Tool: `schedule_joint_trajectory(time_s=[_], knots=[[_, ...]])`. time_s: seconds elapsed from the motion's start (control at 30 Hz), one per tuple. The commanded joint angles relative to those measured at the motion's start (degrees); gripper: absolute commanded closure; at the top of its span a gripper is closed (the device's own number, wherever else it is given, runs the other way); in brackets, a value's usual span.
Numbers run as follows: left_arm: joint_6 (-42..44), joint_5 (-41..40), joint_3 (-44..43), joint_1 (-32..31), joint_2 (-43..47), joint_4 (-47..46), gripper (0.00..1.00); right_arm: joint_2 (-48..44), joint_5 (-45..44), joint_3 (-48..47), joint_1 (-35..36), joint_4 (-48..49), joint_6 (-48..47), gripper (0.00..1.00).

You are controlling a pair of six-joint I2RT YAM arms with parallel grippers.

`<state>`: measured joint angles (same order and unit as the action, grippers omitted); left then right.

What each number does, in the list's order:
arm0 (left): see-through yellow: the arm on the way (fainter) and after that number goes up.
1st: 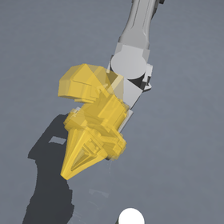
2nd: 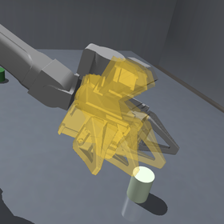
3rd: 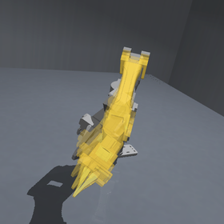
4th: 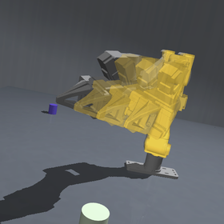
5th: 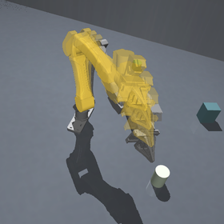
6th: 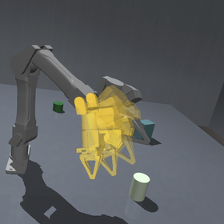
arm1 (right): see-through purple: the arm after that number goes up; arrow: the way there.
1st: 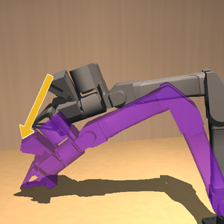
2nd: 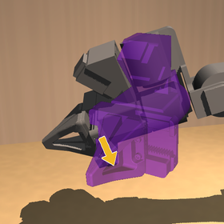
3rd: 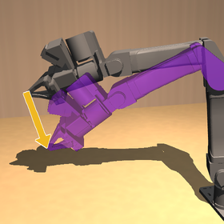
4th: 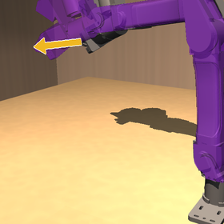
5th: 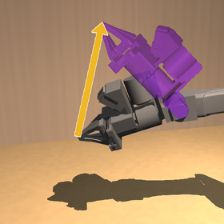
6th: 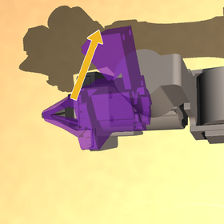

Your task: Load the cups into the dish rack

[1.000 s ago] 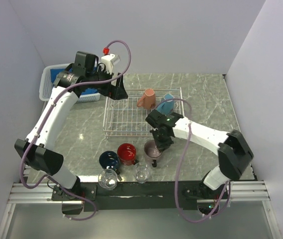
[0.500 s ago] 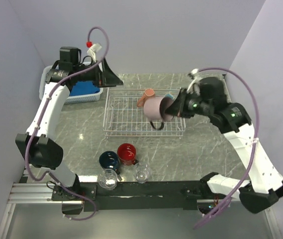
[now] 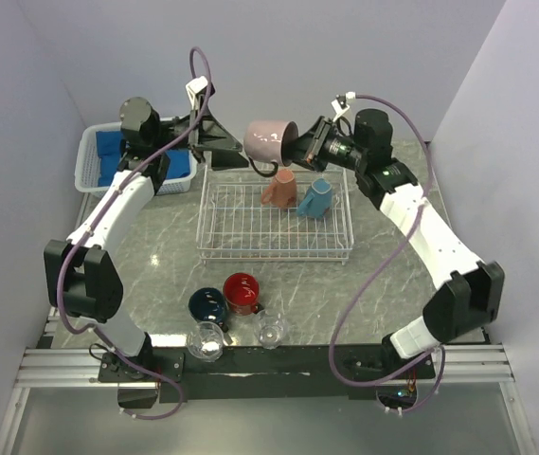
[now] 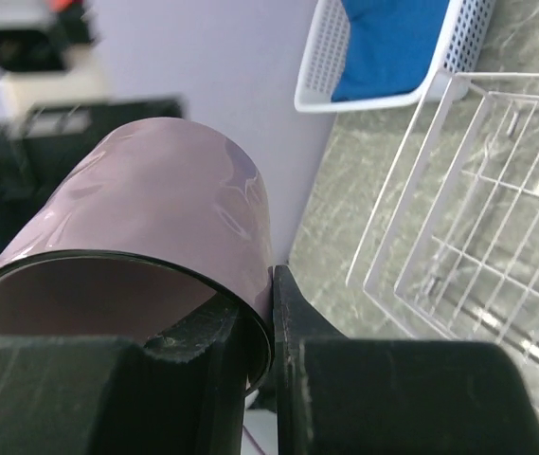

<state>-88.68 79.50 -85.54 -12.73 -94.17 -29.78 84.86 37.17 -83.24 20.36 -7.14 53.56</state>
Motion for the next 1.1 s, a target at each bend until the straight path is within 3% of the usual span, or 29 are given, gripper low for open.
schedule_joint_trajectory(time_s=[0.0, 0.13, 0.47, 0.6, 0.8, 0.9, 0.93, 1.07], knots=[[-3.27, 0.66, -0.68, 0.60, 3.73, -6.19, 0.04, 2.14, 2.12, -2.45, -1.02, 18.01, 6.99, 1.00], [9.90, -0.58, -2.09, 0.60, 4.96, 8.31, 0.04, 5.31, 2.12, -3.86, -0.59, 21.19, 10.15, 1.00], [20.21, -6.28, -5.25, 0.43, 2.24, 21.15, 0.04, 8.39, 1.86, -7.20, 0.56, 22.25, 11.74, 1.00], [26.62, -11.20, -11.56, -0.27, -0.66, 31.33, 0.04, 9.62, 1.86, -7.28, 1.79, 23.22, 12.45, 1.00], [19.45, -15.69, -15.53, -2.12, -3.74, 25.66, 0.01, 11.29, 1.77, -7.20, 2.93, 24.18, 13.15, 1.00], [17.77, -16.40, -15.72, -3.79, -4.35, 24.51, 0.09, 12.34, 2.03, -8.51, 3.02, 23.57, 13.06, 1.00], [16.80, -16.31, -15.19, -4.14, -4.09, 22.42, 0.18, 12.43, 1.86, -8.78, 3.19, 23.31, 13.06, 1.00], [11.34, -15.70, -13.60, -5.46, -4.00, 16.95, 0.36, 13.22, 1.95, -8.96, 3.19, 23.83, 13.32, 1.00]])
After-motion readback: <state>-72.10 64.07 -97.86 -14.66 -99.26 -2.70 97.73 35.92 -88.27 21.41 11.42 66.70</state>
